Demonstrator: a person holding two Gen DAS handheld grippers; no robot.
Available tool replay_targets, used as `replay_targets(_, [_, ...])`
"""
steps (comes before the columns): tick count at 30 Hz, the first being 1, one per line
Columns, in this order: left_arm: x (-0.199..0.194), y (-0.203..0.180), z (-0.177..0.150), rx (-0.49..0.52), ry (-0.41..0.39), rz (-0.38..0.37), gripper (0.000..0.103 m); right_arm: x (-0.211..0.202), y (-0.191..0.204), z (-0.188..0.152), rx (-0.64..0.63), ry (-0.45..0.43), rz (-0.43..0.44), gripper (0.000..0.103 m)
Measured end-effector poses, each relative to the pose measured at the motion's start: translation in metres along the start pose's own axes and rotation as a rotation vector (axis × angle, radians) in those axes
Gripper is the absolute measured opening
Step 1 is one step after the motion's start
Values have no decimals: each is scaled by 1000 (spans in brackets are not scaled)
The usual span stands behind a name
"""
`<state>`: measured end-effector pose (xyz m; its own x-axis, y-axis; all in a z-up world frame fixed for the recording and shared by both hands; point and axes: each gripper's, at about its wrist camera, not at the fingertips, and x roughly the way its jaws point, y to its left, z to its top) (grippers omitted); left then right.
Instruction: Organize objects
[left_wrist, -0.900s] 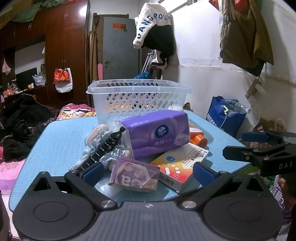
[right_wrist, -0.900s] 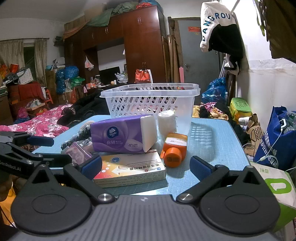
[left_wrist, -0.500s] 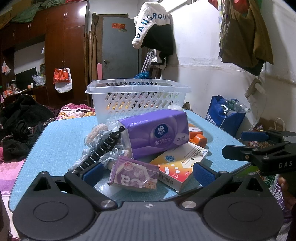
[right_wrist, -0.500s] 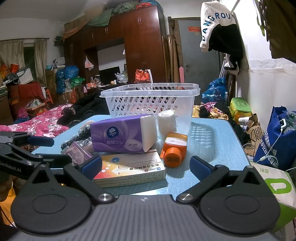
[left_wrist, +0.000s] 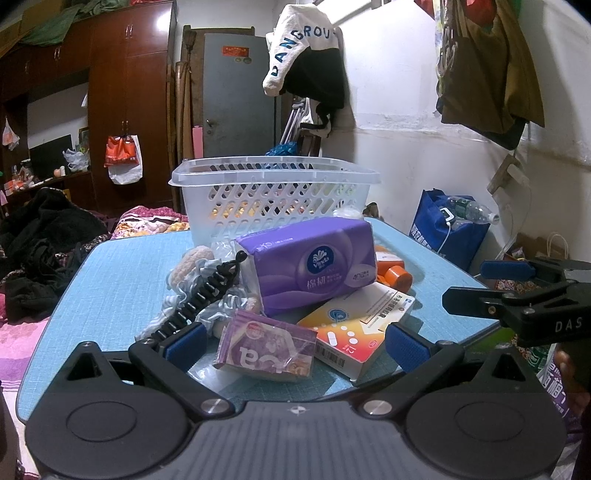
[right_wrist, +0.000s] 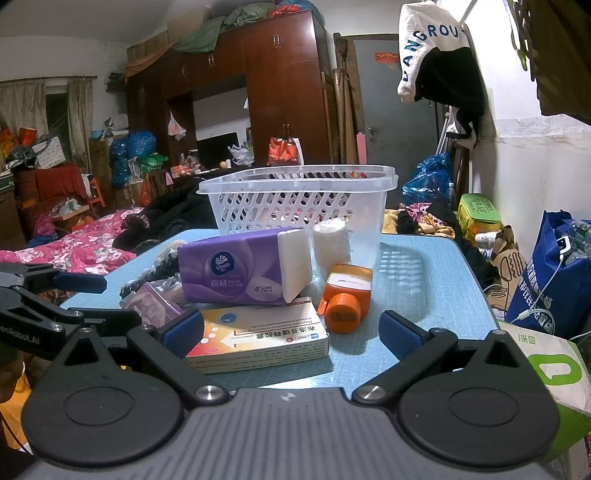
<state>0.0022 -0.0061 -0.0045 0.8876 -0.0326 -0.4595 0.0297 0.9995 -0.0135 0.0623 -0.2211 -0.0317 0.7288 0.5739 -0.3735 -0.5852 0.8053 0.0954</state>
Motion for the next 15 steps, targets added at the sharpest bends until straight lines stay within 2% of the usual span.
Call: replay_targets(15, [0, 0, 1, 3, -1, 2, 103, 2, -2, -1, 3, 2, -1, 103])
